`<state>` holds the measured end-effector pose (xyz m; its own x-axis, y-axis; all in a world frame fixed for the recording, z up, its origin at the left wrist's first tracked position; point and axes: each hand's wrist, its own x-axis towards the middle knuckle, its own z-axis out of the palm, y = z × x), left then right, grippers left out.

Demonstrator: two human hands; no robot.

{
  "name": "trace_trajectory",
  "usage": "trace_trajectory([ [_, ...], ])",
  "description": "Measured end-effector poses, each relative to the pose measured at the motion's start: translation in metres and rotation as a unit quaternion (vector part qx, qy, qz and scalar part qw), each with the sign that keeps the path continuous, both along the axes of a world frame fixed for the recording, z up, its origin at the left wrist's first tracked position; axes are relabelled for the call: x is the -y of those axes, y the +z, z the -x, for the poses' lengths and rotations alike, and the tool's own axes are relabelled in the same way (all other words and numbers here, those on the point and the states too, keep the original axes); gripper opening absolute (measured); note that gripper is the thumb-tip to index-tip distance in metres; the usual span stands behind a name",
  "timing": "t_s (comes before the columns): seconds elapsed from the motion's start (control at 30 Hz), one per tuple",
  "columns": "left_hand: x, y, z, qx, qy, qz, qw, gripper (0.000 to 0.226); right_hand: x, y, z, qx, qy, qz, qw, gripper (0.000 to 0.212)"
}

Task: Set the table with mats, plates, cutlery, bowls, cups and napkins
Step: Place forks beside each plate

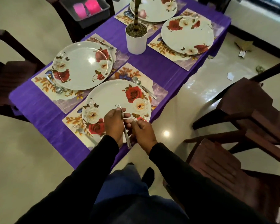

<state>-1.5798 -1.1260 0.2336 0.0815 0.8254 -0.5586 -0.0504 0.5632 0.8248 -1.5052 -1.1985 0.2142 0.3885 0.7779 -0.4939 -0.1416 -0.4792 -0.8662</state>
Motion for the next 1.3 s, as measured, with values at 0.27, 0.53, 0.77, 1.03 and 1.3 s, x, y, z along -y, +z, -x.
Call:
trace_trajectory([
  [0.27, -0.041, -0.026, -0.02, 0.014, 0.058, -0.006, 0.998, 0.022, -0.031, 0.018, -0.026, -0.099, 0.042, 0.041, 0.993, 0.038],
  [0.53, -0.079, -0.039, -0.066, -0.006, 0.03, 0.043, 0.999, 0.021, -0.071, 0.01, -0.091, -0.023, 0.069, 0.087, 0.994, 0.02],
  [0.77, -0.095, -0.047, -0.077, -0.027, 0.023, 0.089, 0.995, 0.009, -0.102, -0.019, -0.129, 0.075, 0.169, 0.126, 0.975, 0.015],
  [1.03, -0.088, -0.046, -0.116, -0.062, 0.124, 0.094, 0.986, 0.021, -0.122, -0.029, -0.173, 0.047, 0.322, 0.077, 0.943, 0.019],
  [1.3, -0.107, -0.028, -0.203, -0.065, 0.205, 0.038, 0.976, 0.012, -0.158, -0.036, -0.261, 0.124, 0.332, -0.001, 0.935, 0.025],
])
